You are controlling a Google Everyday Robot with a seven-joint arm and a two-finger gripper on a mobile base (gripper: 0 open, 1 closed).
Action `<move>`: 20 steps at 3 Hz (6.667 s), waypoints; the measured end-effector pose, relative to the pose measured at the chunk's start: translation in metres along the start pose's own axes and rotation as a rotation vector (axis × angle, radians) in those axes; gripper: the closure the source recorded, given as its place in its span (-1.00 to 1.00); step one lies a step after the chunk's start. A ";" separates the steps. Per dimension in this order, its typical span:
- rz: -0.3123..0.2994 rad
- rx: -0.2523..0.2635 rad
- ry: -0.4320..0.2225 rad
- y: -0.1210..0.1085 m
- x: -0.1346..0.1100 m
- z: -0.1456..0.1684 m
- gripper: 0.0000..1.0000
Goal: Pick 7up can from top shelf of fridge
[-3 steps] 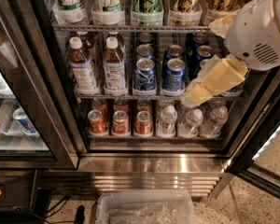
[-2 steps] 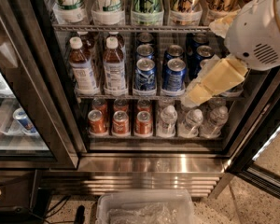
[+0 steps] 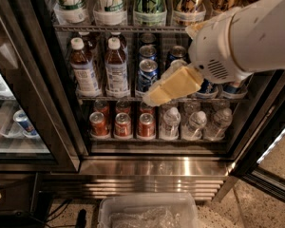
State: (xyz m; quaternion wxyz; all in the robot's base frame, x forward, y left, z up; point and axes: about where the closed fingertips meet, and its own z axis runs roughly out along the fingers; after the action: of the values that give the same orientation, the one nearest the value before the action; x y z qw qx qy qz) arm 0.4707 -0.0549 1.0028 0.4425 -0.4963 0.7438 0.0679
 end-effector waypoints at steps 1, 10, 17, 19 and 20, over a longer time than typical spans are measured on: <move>0.048 0.082 -0.073 0.002 -0.028 0.021 -1.00; 0.347 0.375 -0.568 -0.016 -0.123 0.072 -1.00; 0.213 0.601 -0.660 -0.035 -0.177 0.106 -0.80; 0.212 0.749 -0.602 -0.052 -0.173 0.097 -0.72; 0.232 0.777 -0.583 -0.056 -0.169 0.097 -0.62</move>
Offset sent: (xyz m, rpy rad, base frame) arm 0.0625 0.0907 0.0413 0.2611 -0.1579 -0.2666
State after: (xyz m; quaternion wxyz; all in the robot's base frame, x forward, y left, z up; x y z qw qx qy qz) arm 0.5924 0.0843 1.0856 0.7736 -0.1693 0.6099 -0.0295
